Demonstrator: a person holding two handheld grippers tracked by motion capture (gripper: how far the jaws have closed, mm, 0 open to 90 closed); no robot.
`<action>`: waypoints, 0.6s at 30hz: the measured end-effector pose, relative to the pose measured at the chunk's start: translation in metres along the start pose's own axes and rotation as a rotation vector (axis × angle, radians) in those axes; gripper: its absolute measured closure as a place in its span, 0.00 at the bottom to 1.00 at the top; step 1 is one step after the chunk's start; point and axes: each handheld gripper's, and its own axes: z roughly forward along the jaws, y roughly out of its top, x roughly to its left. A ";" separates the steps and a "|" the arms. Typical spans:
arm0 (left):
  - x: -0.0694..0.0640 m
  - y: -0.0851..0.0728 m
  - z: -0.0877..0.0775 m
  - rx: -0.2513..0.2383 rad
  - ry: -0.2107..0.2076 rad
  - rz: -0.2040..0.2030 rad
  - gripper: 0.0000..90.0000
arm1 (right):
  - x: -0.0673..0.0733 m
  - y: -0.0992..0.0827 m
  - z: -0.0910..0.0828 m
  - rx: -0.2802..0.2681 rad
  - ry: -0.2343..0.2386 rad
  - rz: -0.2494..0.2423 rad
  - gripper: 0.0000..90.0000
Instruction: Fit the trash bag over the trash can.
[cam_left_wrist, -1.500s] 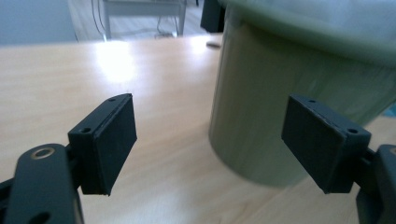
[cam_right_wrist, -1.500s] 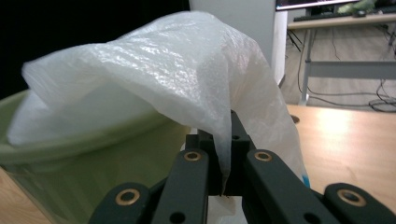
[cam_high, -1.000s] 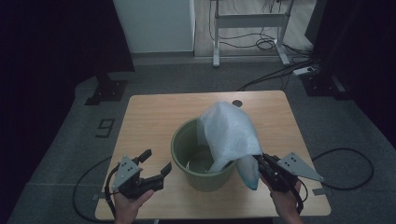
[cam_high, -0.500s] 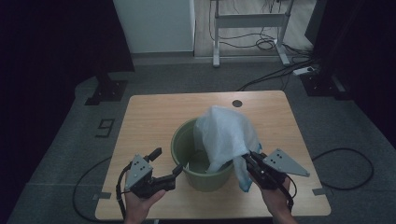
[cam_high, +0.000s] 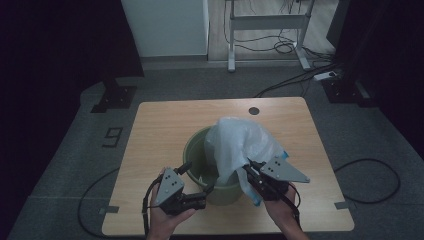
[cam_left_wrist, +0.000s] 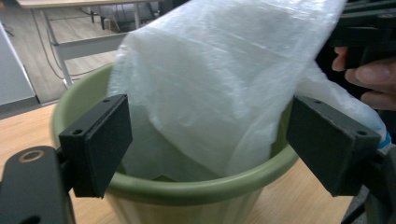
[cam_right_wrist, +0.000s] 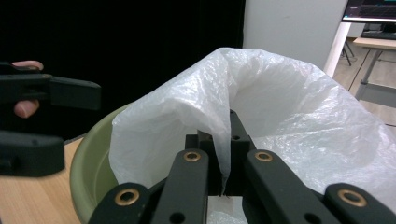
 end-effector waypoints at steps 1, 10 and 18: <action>-0.001 0.000 0.001 0.002 0.000 0.003 0.16 | 0.001 0.000 0.001 0.004 0.002 0.001 0.98; -0.011 0.001 0.018 0.012 0.013 0.014 0.16 | 0.005 0.002 0.006 0.013 0.018 0.003 0.98; -0.020 0.005 0.029 0.013 0.016 0.036 0.23 | 0.007 0.002 0.006 0.011 0.022 0.004 0.97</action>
